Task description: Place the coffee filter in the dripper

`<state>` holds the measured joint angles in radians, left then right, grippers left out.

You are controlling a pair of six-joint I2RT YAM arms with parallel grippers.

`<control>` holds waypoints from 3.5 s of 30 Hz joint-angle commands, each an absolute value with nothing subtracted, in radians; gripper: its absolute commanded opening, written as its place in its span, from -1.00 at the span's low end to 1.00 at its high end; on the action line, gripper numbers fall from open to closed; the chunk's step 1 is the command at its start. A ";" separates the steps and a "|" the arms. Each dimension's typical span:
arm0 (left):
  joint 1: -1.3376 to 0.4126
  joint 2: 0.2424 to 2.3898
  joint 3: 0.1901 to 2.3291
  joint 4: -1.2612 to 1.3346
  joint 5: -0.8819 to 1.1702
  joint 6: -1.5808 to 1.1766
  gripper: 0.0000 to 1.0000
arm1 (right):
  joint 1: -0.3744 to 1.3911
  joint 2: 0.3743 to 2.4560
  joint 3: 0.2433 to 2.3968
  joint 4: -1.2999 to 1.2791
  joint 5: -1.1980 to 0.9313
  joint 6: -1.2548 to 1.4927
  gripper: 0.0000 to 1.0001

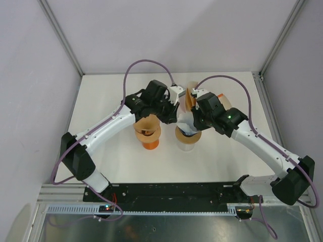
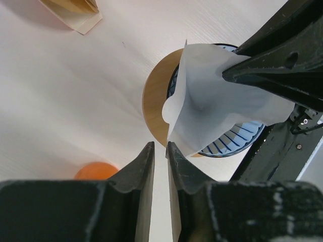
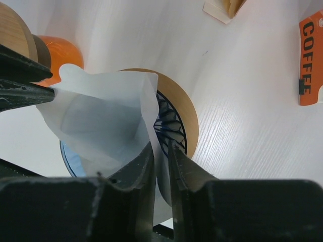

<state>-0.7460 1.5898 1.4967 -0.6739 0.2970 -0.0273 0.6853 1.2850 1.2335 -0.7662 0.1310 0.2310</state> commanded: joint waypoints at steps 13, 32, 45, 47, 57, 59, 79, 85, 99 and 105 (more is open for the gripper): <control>-0.768 1.545 1.496 -0.654 0.347 -0.008 -0.36 | 0.699 1.236 1.225 -0.746 0.167 0.210 -0.23; -0.784 1.538 1.511 -0.654 0.334 -0.002 -0.06 | 0.703 1.223 1.195 -0.706 0.141 0.188 -0.09; -0.785 1.538 1.548 -0.655 0.298 0.030 0.12 | 0.620 1.115 1.218 -0.685 0.125 0.153 0.05; -0.785 1.538 1.553 -0.654 0.297 0.031 0.14 | 0.609 1.110 1.223 -0.689 0.120 0.149 0.06; -0.784 1.502 1.601 -0.655 0.246 0.055 0.34 | 0.601 1.042 1.274 -0.636 0.057 0.118 0.02; -0.784 1.491 1.604 -0.656 0.236 0.058 0.38 | 0.606 1.030 1.276 -0.617 0.035 0.117 0.00; -0.538 1.230 1.491 -0.656 0.072 0.114 0.81 | 0.668 1.114 1.309 -0.660 0.057 0.115 -0.49; -0.273 1.161 1.417 -0.654 0.067 0.142 0.88 | 0.425 1.050 1.305 -0.669 0.034 0.136 -0.13; 0.280 1.086 0.999 -0.331 0.151 0.151 0.99 | -0.180 0.921 0.920 -0.417 -0.141 0.208 0.98; 0.288 1.027 0.713 -0.023 0.140 0.129 0.99 | -0.198 0.857 0.690 -0.234 -0.111 0.210 0.99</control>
